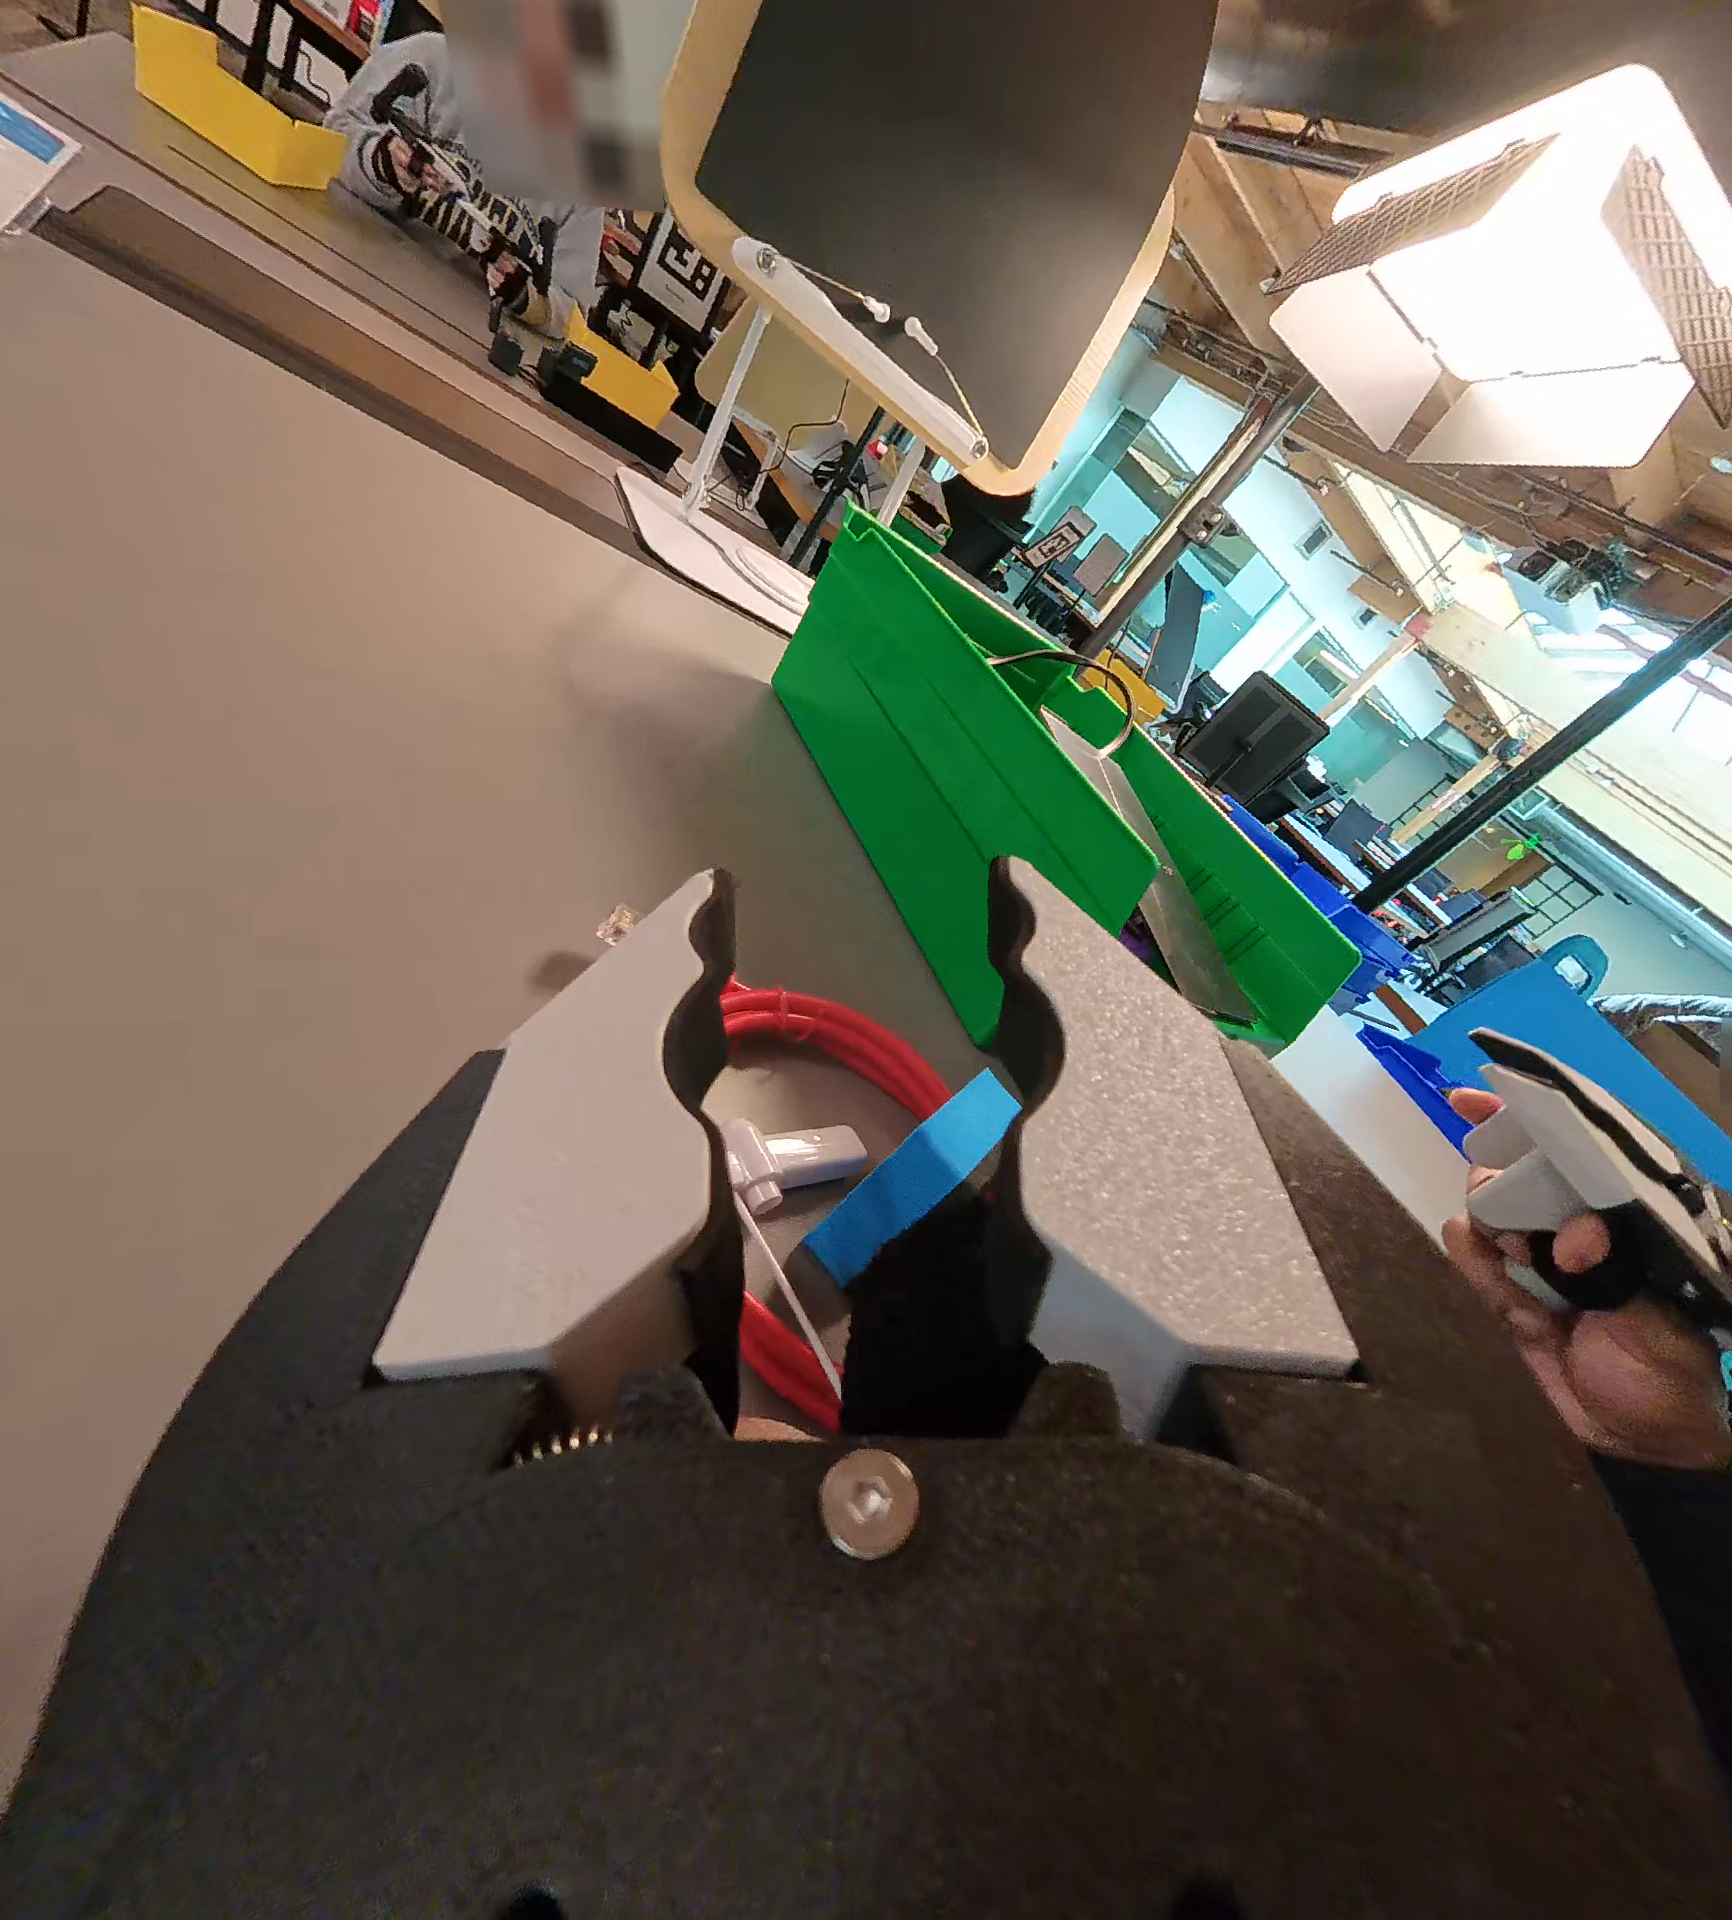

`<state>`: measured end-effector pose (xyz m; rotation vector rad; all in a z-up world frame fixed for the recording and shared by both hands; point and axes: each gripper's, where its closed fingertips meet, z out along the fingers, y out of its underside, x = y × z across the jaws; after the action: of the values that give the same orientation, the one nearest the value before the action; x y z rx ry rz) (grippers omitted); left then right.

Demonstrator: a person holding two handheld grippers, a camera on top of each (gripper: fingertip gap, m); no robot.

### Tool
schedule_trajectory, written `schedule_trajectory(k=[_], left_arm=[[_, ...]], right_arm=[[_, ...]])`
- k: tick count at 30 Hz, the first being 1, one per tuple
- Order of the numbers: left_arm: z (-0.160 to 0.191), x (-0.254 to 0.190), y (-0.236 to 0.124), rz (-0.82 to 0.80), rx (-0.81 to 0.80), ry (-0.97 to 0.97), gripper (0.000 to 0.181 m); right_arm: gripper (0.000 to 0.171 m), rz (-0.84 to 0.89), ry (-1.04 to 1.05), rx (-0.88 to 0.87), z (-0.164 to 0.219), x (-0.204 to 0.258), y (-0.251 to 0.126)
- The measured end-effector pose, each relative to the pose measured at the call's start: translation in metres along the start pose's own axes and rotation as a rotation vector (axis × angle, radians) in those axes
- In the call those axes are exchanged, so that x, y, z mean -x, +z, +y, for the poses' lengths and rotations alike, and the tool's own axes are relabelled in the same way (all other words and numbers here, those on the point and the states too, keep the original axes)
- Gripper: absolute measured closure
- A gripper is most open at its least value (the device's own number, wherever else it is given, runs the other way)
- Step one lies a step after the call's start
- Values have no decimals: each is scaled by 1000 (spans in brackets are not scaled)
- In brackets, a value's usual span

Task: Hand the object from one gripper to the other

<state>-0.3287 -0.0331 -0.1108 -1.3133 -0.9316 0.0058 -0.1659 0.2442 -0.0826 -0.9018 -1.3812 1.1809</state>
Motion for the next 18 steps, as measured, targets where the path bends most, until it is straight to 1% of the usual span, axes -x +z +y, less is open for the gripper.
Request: schedule_trajectory(k=[5,9,13,18], left_arm=[[7,-15,1,68,37,21,131],[7,-30,2,60,60,173,132],[1,-75,7,121,70,322,132],[16,-127,34,168,165,504,134]], right_arm=[[144,16,156,-56,-6,-19,-9],[144,24,252,-85,-8,-30,-16],[144,34,305,-99,-8,-37,-20],[143,54,325,-109,-8,-42,-22]])
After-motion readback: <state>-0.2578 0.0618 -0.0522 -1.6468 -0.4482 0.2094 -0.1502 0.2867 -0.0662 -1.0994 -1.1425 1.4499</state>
